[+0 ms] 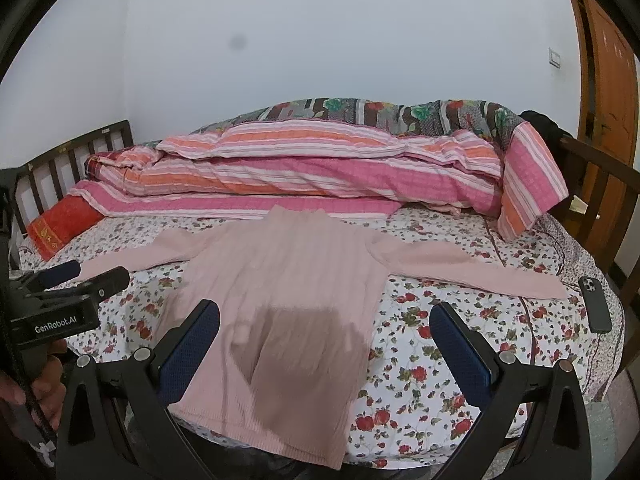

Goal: Fold small clothes

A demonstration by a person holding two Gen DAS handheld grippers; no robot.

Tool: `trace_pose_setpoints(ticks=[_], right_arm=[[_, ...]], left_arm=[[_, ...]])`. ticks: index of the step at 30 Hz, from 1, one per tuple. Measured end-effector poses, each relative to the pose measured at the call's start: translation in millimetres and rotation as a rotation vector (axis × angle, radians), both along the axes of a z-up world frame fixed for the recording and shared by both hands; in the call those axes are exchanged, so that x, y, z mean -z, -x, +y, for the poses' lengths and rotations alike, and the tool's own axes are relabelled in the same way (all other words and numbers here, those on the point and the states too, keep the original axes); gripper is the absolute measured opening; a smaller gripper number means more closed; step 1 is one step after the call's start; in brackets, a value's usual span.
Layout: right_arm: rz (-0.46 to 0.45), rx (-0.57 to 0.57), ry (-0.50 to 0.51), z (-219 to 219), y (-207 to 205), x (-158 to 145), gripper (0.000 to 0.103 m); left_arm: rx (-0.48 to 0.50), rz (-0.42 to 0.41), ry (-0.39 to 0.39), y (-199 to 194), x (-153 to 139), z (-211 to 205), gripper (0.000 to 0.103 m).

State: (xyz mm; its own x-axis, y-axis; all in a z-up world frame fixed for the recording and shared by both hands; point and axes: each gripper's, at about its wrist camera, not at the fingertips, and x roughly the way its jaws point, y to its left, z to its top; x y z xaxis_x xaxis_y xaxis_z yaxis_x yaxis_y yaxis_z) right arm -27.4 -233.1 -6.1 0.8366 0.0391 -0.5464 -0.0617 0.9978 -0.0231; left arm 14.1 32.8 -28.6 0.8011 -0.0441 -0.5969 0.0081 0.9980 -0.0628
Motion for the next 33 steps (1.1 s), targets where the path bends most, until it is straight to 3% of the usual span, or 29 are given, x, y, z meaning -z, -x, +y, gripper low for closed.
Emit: trace_pose_setpoints(ticks=[6,11,15,19,22,24,27,29,33], right_arm=[[-0.014,0.000,0.004,1,-11,5,0.103],[-0.006,-0.007,0.021,4,-31,17,0.103],[0.003,-0.006,0.035,7,-52,35,0.103],[0.077,-0.034,0.003,9,-81,59,0.102],[0.119,-0.039,-0.004,11,-102,77,0.101],[0.150,-0.056,-0.011,13,-114,88,0.095],[0.178,-0.056,-0.010,11,-132,103,0.093],[0.186,-0.057,-0.017,10,-141,111,0.093],[0.214,-0.053,-0.030,4,-161,121,0.093]], left_arm=[[0.021,-0.010,0.001,-16,12,9,0.103],[0.005,0.005,0.057,-41,29,34,0.103],[-0.084,0.059,0.207,-73,61,86,0.102],[-0.181,0.094,0.311,-93,96,139,0.099],[-0.271,0.104,0.327,-108,119,181,0.099],[-0.316,0.103,0.328,-114,130,204,0.098],[-0.443,0.123,0.326,-126,147,252,0.089],[-0.514,0.121,0.374,-127,155,281,0.080],[-0.610,0.082,0.390,-132,159,316,0.077]])
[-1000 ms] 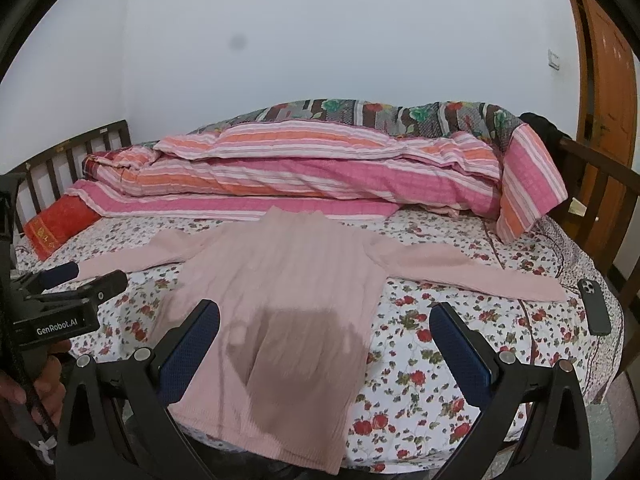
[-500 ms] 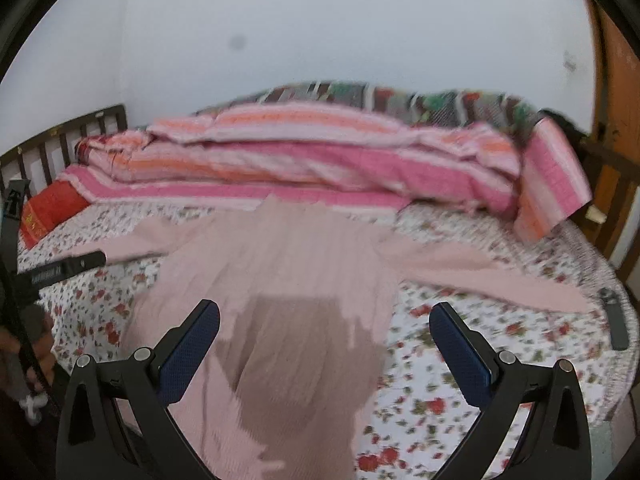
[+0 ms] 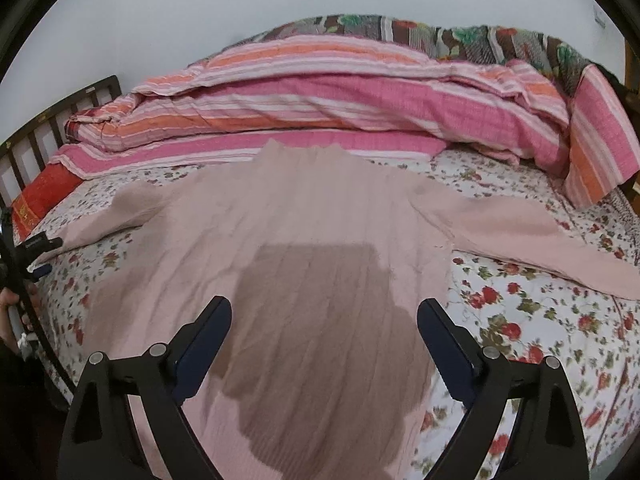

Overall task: Fold small clothes
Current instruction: 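Grasp a sweater sleeve with the left tool and fold it across the body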

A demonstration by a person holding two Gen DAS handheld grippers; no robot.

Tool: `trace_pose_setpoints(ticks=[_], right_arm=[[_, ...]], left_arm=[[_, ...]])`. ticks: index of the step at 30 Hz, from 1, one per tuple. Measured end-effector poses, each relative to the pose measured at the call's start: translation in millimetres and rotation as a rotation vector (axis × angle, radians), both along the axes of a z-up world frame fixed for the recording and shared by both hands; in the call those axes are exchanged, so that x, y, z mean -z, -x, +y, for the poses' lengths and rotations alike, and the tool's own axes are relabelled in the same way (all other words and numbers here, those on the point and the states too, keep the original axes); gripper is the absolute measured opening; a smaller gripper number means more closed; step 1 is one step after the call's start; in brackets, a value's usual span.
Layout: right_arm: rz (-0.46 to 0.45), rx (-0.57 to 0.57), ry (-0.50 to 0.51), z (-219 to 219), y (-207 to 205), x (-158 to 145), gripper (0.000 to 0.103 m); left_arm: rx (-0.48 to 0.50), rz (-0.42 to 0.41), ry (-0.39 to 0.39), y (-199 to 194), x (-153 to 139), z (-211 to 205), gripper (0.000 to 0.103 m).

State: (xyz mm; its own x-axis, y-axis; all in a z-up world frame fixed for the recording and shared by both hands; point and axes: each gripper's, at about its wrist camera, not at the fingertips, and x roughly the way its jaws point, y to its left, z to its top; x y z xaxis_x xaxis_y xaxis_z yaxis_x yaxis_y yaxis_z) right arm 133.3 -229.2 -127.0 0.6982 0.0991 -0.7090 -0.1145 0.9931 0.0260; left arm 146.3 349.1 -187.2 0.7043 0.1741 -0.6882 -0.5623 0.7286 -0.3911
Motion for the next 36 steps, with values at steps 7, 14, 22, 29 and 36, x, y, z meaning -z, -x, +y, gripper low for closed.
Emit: trace_pose_setpoints(ticks=[7,14,22,29,36], right_arm=[[0.022,0.032,-0.026,-18,-18,7,0.093],[0.012,0.021,-0.030,-35,-23,2,0.093],[-0.017,0.060,-0.026,-56,-31,-13,0.092],[-0.055,0.128,-0.011,-92,-30,-44,0.092],[-0.008,0.233,-0.009,-131,-23,-41,0.092]], left_arm=[[-0.134,0.075,-0.082,-26,-2,26,0.047],[-0.100,0.091,-0.243,-30,-37,4,0.006],[0.094,-0.027,-0.369,-67,-116,-97,0.006],[0.361,-0.114,-0.402,-112,-152,-247,0.006],[0.632,-0.107,-0.350,-143,-126,-397,0.006]])
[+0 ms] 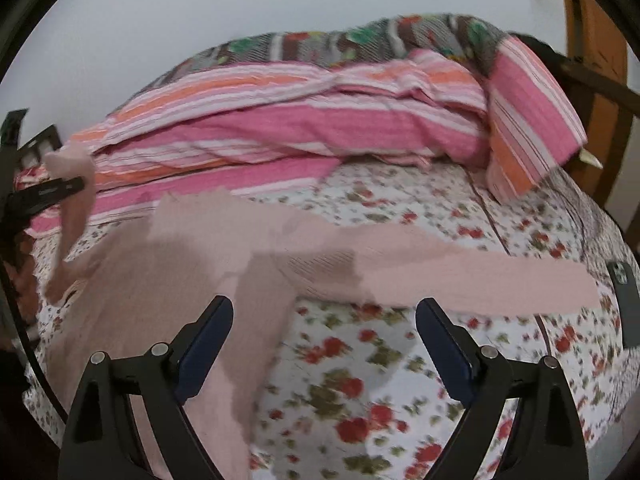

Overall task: Fold small clothes
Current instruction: 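Grasp a sweater sleeve with the left tool and fold it across the body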

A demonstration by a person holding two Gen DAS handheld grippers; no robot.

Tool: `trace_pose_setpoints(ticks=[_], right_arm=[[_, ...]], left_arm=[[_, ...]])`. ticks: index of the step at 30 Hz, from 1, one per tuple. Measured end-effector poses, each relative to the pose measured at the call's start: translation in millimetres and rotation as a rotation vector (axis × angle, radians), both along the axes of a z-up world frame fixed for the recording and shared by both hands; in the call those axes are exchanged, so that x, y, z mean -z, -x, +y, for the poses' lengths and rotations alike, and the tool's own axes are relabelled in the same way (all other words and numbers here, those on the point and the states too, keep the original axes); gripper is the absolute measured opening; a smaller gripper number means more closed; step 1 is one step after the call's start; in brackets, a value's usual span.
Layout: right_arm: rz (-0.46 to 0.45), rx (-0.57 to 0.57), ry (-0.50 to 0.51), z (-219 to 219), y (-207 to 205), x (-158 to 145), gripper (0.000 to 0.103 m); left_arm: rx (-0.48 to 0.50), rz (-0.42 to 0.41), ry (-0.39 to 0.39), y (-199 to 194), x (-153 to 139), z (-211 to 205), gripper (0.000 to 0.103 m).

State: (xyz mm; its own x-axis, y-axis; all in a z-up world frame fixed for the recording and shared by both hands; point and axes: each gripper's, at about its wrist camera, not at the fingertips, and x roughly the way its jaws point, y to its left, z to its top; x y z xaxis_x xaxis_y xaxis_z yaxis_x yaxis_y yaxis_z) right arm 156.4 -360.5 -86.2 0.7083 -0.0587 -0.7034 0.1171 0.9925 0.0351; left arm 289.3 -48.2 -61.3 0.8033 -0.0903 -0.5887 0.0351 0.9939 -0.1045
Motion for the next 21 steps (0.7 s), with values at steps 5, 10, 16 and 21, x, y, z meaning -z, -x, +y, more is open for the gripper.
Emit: trace_pose_setpoints(ticks=[5,10,16,21], right_arm=[[0.046,0.026,-0.001,-14,7,16,0.092],[0.063,0.014,0.001,-12,5,24,0.092],[0.055,-0.016,-0.048,5,-10,30,0.092],[0.047,-0.056,-0.048,28,-23,35,0.087]], left_arm=[[0.178,0.095,-0.013,-1,50,-87,0.007],[0.292,0.176,0.038,5,74,-97,0.024],[0.211,0.066,0.147,23,50,-30,0.083],[0.063,0.070,0.081,21,50,33,0.083]])
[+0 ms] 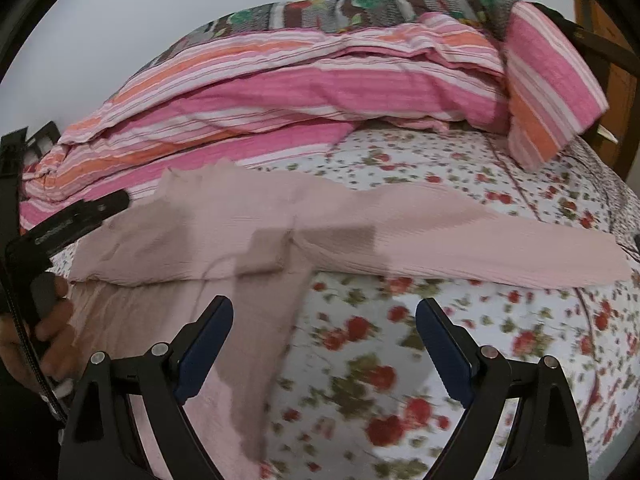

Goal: Fold small clothes

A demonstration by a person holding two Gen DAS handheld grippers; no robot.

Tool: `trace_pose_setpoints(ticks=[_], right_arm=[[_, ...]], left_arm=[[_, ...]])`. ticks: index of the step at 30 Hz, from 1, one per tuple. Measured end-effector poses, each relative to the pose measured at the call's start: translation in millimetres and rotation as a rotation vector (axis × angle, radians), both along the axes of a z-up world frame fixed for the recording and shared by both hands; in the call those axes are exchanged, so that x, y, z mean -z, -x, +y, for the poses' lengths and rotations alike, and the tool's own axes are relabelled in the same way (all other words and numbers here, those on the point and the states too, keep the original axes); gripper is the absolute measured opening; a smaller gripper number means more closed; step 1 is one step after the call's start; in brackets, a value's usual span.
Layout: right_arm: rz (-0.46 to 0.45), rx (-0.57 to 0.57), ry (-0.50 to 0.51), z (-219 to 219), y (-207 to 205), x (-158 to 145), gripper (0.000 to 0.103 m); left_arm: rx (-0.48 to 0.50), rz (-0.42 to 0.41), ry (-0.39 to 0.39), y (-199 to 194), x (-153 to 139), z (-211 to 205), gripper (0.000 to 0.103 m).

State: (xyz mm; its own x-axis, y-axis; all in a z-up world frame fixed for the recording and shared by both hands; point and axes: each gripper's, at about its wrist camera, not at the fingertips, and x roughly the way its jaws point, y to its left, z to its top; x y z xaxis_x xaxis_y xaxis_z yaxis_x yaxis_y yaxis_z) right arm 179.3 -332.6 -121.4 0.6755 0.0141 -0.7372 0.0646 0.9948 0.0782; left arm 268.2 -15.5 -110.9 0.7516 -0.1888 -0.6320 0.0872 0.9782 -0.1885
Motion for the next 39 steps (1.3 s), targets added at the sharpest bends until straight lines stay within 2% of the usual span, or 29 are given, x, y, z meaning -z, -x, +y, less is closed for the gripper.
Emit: trace_pose_setpoints(ticks=[2,4,7,13,20,26,39], right_arm=[[-0.008,-0.009,0.000,5,-5,3,0.080],[-0.002,-0.019,-0.014,8,-11,8,0.068],[0.024,-0.027,-0.035,12,-24,16,0.063],[0.037,-0.035,0.002,30,-44,23,0.063],[0.049,-0.043,0.016,41,-57,31,0.063],[0.060,-0.047,0.015,43,-66,37,0.063],[0.061,-0.051,0.014,43,-72,40,0.063]], left_arm=[[-0.055,0.024,-0.049,2,8,23,0.083],[-0.070,0.042,-0.068,10,21,42,0.083],[-0.106,0.056,-0.082,18,35,65,0.083],[-0.130,0.107,-0.046,12,61,78,0.083],[-0.140,0.086,-0.103,13,65,69,0.083],[-0.141,0.089,-0.080,12,67,74,0.083],[-0.141,0.091,-0.081,11,68,74,0.083]])
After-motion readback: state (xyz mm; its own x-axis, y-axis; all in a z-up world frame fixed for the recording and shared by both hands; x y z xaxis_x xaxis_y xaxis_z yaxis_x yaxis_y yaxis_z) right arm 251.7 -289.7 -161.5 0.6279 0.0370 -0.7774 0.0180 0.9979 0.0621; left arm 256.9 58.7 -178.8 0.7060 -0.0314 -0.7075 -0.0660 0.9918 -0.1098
